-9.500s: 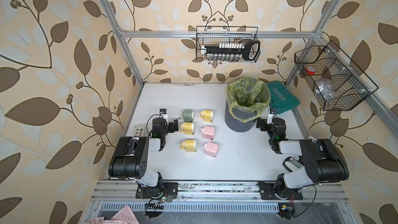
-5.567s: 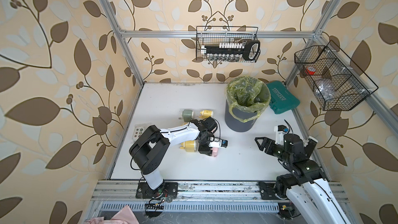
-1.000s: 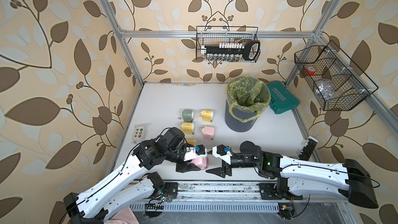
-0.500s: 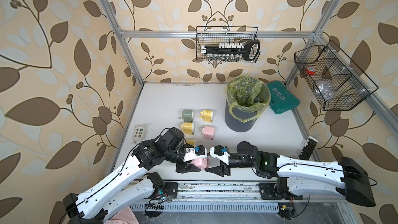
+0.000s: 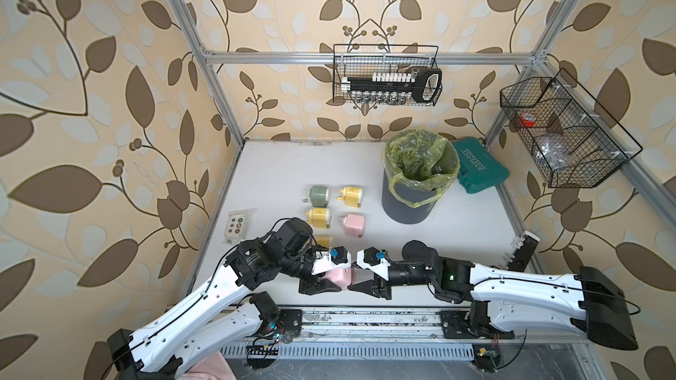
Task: Take out the pencil sharpener tray and clean the shavings
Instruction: Open the container of the pencil sharpener.
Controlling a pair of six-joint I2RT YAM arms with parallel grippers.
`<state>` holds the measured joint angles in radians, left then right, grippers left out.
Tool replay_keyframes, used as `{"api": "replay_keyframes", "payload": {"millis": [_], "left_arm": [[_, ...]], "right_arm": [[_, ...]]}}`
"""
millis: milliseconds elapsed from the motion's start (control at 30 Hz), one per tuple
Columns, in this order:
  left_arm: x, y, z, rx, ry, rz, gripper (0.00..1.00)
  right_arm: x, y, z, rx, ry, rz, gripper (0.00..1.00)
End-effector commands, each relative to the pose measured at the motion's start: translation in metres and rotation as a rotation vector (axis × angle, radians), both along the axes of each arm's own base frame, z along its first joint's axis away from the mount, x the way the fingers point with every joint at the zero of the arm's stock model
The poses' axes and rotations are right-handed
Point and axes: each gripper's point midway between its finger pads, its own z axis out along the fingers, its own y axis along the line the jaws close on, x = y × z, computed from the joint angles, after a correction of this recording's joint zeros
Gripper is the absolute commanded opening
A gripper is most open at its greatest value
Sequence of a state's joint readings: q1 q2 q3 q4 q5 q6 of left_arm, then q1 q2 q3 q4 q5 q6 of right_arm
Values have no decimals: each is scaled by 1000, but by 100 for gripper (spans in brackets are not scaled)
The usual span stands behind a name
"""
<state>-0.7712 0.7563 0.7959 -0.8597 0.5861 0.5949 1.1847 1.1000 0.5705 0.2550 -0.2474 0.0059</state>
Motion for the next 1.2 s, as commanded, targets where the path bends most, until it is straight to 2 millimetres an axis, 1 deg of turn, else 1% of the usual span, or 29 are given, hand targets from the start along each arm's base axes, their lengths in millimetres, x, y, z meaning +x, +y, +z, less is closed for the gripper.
{"api": "replay_keyframes", "payload": {"millis": [0,67,133,167,233,533,900,1167], "left_arm": [[-8,-4,9,-55,10,-38,0],[-8,-4,9,-55,11,-36,0],[-9,-4,8,-54,13,-34,0],[-9,-3,7,-52,15,-34,0],[-9,-3,5,-44,19,-32,0],[-10,0,-4,-16,35,-26,0],[-8,1,-14,16,51,-16,0],[-7,2,-10,7,34,-9,0]], "right_arm": [[7,0,5,24,3,-39,38],[7,0,4,22,7,-41,31],[7,0,5,26,12,-44,22],[7,0,5,27,15,-45,16],[8,0,7,31,16,-51,0],[14,-11,10,56,4,-111,0],[13,-18,12,47,-6,-117,0],[11,-25,10,34,-14,-118,0]]}}
